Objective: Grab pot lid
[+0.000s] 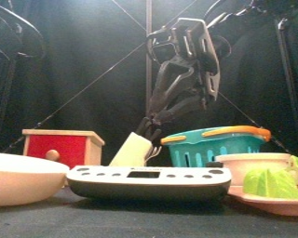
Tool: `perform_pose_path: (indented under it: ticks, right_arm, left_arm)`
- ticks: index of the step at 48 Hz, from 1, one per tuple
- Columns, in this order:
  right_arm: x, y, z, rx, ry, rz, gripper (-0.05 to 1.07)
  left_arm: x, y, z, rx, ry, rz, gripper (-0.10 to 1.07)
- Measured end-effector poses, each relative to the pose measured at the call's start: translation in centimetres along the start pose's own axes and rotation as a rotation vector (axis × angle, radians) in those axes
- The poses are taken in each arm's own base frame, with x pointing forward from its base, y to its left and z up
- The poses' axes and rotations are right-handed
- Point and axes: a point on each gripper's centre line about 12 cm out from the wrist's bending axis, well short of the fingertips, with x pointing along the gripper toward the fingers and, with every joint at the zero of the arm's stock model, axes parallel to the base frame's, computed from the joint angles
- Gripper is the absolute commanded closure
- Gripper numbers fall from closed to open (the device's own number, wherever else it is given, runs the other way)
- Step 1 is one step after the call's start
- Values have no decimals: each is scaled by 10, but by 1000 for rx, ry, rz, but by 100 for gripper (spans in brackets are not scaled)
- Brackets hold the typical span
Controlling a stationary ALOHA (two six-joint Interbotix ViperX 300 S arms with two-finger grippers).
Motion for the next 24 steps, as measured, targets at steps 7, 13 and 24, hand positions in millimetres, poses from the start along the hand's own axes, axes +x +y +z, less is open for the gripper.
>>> perform_pose_path:
  ticks: [7, 13, 24]
  right_arm:
    - [0, 0, 0, 0, 0, 2, 34]
    - [2, 0, -1, 1, 1, 3, 34]
    - [7, -1, -5, 3, 10, 3, 34]
  left_arm:
    - [4, -1, 3, 1, 1, 15, 12]
    - [5, -1, 3, -3, 0, 18, 14]
    - [4, -1, 3, 6, -4, 21, 28]
